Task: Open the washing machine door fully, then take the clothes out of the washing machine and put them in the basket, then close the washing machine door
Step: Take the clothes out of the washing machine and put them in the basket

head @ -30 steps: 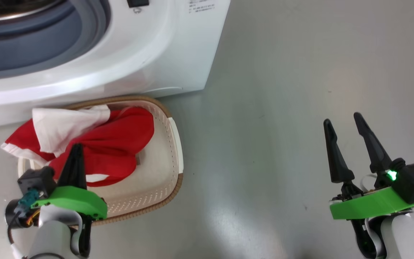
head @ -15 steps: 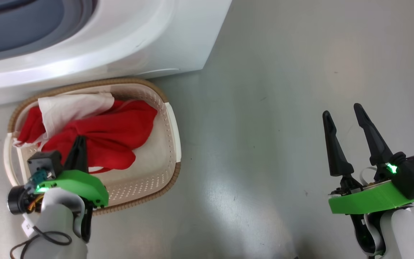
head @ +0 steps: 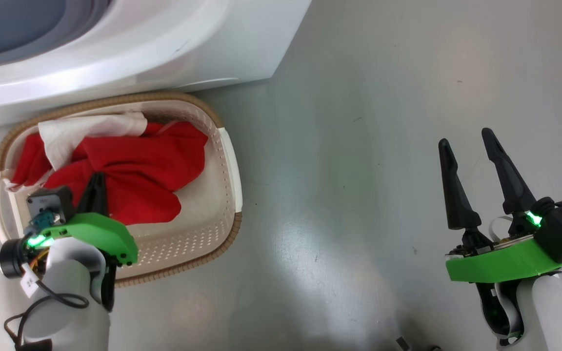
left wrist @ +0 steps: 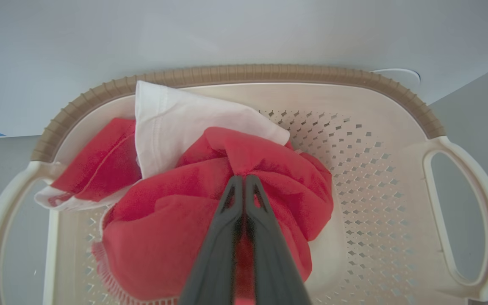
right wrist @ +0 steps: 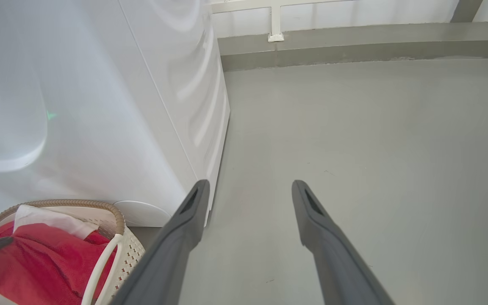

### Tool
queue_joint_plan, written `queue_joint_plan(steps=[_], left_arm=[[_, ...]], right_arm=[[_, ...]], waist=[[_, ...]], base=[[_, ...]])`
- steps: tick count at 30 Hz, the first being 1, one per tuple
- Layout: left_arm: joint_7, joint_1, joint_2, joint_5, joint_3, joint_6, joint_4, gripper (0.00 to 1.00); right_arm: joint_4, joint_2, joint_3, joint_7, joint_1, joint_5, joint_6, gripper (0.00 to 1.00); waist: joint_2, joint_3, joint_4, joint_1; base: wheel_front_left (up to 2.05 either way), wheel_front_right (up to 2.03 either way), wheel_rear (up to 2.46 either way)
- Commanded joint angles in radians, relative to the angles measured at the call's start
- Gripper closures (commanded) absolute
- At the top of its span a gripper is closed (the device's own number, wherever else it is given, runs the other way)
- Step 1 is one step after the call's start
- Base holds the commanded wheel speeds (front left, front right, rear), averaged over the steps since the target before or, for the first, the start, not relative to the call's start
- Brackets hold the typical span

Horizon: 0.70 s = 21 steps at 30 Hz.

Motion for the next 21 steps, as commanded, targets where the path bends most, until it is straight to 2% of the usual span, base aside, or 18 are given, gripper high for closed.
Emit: queue_joint_plan(steps=[1,2,3,4,13,21], left_arm=[[-0.005,0.012,0.029,0.006,0.025,0.009,-0.007,0.44],[-0.005,0.012,0.029,0.007,0.026,0.009,-0.009,0.2],[-0.005,0.014,0.028,0.007,0.027,0.009,-0.011,0.03],[-0.005,0.017,0.027,0.008,0.027,0.009,-0.012,0.0],[-0.005,0.071,0.016,-0.005,0.045,0.01,-0.082,0.0],[-0.005,0.158,0.008,-0.022,0.066,0.002,-0.209,0.0]], right_arm=[[-0.021,0.0,0.02,-0.006,0.01,-0.008,0.008,0.0],[-0.02,0.0,0.019,-0.006,0.009,-0.009,0.008,0.0],[-0.02,0.0,0.019,-0.006,0.008,-0.011,0.008,0.0],[-0.018,0.0,0.019,-0.006,0.008,-0.012,0.008,0.0],[-0.005,-0.004,0.022,-0.006,0.014,-0.011,0.008,0.0],[0.021,-0.017,0.022,-0.006,0.03,-0.006,0.008,0.0]], waist=[[0.0,-0.005,0.002,0.0],[0.0,-0.007,0.003,0.0],[0.0,-0.011,0.004,0.0],[0.0,-0.017,0.006,0.0],[0.0,-0.084,0.016,0.0],[0.0,-0.178,0.027,0.0]], base=[[0.0,0.0,0.0],[0.0,0.0,0.0],[0.0,0.0,0.0],[0.0,0.0,0.0],[0.0,0.0,0.0],[0.0,0.0,0.0]])
